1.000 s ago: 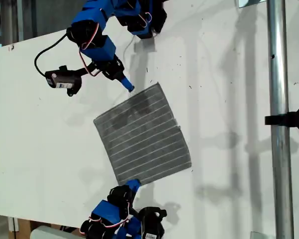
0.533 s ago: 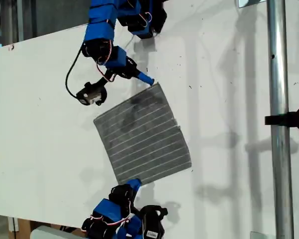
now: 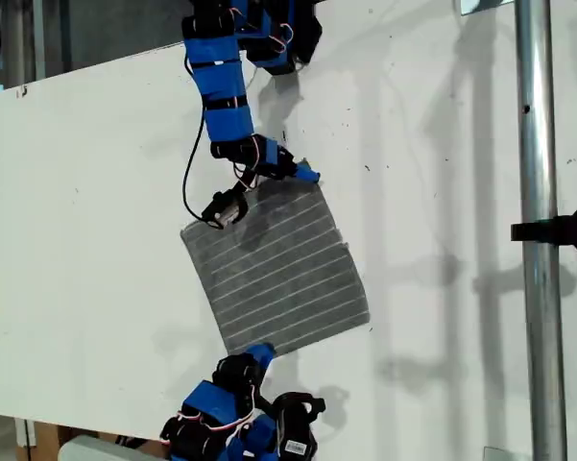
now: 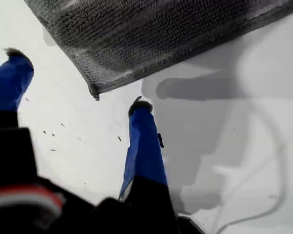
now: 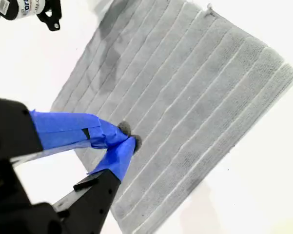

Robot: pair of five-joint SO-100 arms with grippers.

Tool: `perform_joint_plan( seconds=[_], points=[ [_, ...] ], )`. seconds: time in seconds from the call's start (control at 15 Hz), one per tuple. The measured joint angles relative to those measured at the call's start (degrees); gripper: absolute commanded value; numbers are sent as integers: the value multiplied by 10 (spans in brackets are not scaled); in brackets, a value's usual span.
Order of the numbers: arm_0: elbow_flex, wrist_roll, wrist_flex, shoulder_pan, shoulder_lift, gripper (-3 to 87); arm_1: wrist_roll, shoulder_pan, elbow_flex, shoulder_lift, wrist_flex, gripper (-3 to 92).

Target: Grasp corners of a towel and fold twice.

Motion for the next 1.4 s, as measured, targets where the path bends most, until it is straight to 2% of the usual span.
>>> perform_joint_plan(
  seconds=[0.4,0.6,1.0,1.4],
  points=[
    [18,-11,-12,15,0,-29,-2,7,-28,-92,-50,310],
    [18,-15,-16,15,0,-29,-4,11,-61,-104,-49,330],
    [18,-19,-17,19,0,-29,-18,12,-172,-73,109,338],
    [22,-19,-20,23,1,-29,-31,13,-229,-49,176,344]
  ],
)
